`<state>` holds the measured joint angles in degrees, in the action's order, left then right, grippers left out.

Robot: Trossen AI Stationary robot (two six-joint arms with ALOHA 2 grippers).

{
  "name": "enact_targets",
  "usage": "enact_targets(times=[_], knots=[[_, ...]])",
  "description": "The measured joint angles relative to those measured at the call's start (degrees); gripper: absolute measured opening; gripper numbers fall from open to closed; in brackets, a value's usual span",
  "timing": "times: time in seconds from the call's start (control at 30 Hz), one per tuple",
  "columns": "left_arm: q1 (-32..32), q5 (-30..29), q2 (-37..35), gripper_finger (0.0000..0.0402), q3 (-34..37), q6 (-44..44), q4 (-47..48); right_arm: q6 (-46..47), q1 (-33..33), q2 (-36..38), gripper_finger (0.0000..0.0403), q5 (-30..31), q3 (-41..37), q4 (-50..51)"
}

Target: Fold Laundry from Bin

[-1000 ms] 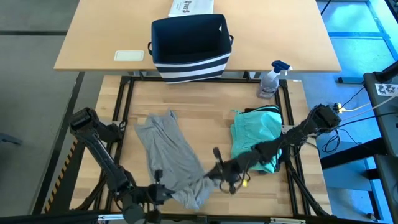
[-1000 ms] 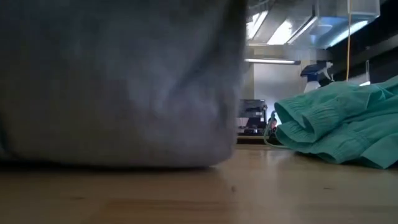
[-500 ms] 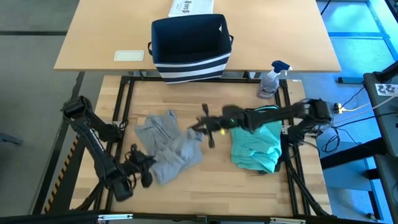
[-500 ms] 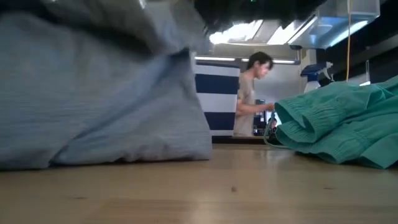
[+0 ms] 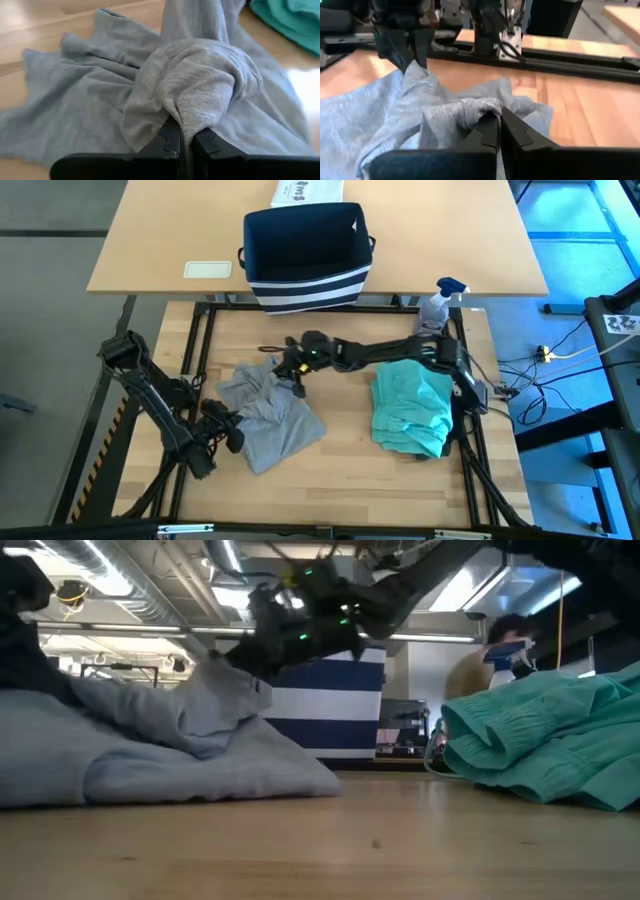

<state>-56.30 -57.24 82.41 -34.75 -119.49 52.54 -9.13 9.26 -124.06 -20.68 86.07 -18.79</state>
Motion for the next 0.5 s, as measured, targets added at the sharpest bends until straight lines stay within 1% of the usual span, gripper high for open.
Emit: enact_targets(times=[0.1,0.23,0.27,0.37,0.5], knots=[[1.1,1.4,0.0,0.0,0.6,-0.1,2.6,-0.1,0.7,-3.4,0.0,-0.4,5.5,3.4],[4.0,11.6,0.0,0.0001,0.7,-0.1,12.3,-0.1,2.0,-6.5,0.0,0.1,9.6,7.1],[4.9,12.7,0.1,0.0003,0.7,0.5,13.3,-0.1,2.4,-7.3,0.0001,0.7,10.0,7.5],[7.0,12.4,0.3,0.0011,1.0,4.0,12.9,-0.1,3.7,-9.1,0.0011,3.3,10.1,9.0],[9.9,11.4,1.3,0.0014,1.8,5.9,11.8,-0.1,5.0,-10.5,0.0026,3.8,10.1,10.6]])
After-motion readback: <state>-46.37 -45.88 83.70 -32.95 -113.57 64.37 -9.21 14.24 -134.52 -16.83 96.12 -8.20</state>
